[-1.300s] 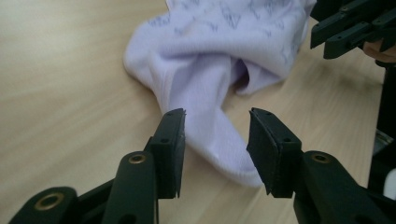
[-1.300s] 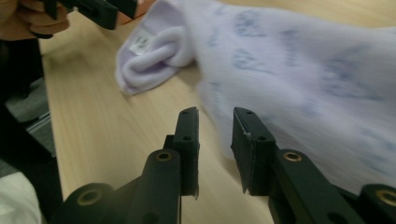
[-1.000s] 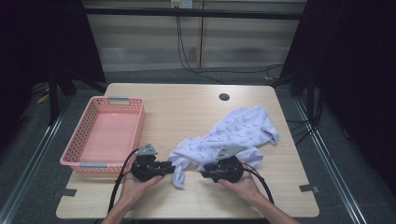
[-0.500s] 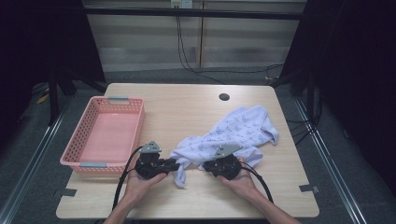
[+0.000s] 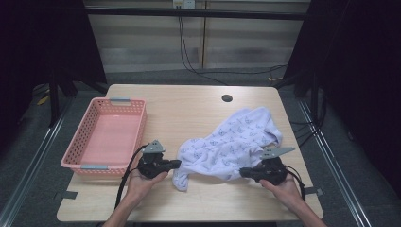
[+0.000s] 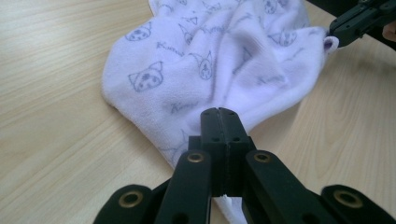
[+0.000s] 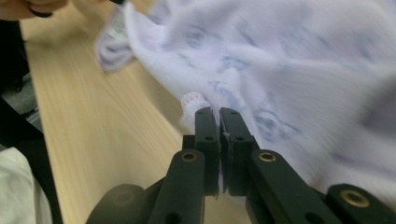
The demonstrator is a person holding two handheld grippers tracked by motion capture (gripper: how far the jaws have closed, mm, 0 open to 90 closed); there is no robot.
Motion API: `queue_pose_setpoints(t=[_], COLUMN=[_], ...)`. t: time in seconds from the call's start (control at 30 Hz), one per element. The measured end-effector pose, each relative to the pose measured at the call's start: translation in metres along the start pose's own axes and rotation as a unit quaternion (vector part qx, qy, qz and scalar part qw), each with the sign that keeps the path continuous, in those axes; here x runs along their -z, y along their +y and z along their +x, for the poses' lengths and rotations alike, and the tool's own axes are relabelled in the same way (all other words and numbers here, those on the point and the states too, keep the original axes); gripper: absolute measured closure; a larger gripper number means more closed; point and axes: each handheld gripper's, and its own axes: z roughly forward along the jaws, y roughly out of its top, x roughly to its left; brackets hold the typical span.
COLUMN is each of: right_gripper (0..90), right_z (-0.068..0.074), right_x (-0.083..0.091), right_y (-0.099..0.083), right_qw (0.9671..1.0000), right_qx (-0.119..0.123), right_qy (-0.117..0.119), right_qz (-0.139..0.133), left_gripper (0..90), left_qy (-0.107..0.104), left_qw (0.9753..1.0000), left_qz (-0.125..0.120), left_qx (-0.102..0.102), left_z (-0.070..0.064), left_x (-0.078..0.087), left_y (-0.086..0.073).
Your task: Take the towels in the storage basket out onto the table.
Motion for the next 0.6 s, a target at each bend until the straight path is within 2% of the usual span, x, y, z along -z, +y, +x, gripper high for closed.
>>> queue_pose_setpoints(t=[0.07,0.1,0.17,0.2,0.33,0.4,0.43,0.53,0.6], right_gripper=[86.6,86.5,85.6,84.9,74.1,70.9,67.1,61.8,61.3], right_z=[-0.013,-0.02,-0.028,-0.029,-0.025,-0.02,-0.019,-0.015,-0.014], right_x=[0.004,0.003,0.001,0.0,0.001,0.002,0.001,-0.004,-0.01], right_y=[-0.014,-0.02,-0.024,-0.024,-0.024,-0.023,-0.022,-0.02,-0.02], right_qw=[0.9996,0.9989,0.9984,0.9983,0.9991,0.9995,0.9997,0.9998,0.9998], right_qx=[-0.023,-0.037,-0.038,-0.045,-0.037,-0.029,-0.02,-0.012,-0.005], right_qy=[-0.012,-0.015,-0.023,-0.018,-0.012,-0.009,-0.014,-0.017,-0.014], right_qz=[0.013,0.025,0.035,0.033,0.018,0.01,0.006,0.006,0.013], left_gripper=[89.4,85.8,79.3,77.3,70.5,68.4,66.5,60.3,54.6], left_qy=[-0.004,-0.008,-0.016,-0.02,-0.033,-0.043,-0.043,-0.047,-0.039], left_qw=[1.0,0.9999,0.9998,0.9998,0.9993,0.9987,0.9986,0.998,0.9973], left_qz=[0.003,0.004,0.003,0.004,0.018,0.025,0.028,0.04,0.061], left_qx=[0.004,0.006,0.008,0.008,-0.003,0.009,0.008,0.007,-0.002], left_z=[0.0,0.0,-0.003,-0.005,-0.01,-0.008,-0.009,-0.011,-0.014], left_x=[-0.004,-0.005,-0.003,0.0,0.012,0.016,0.016,0.014,0.007], left_y=[0.001,0.0,-0.002,-0.004,-0.017,-0.025,-0.027,-0.033,-0.034])
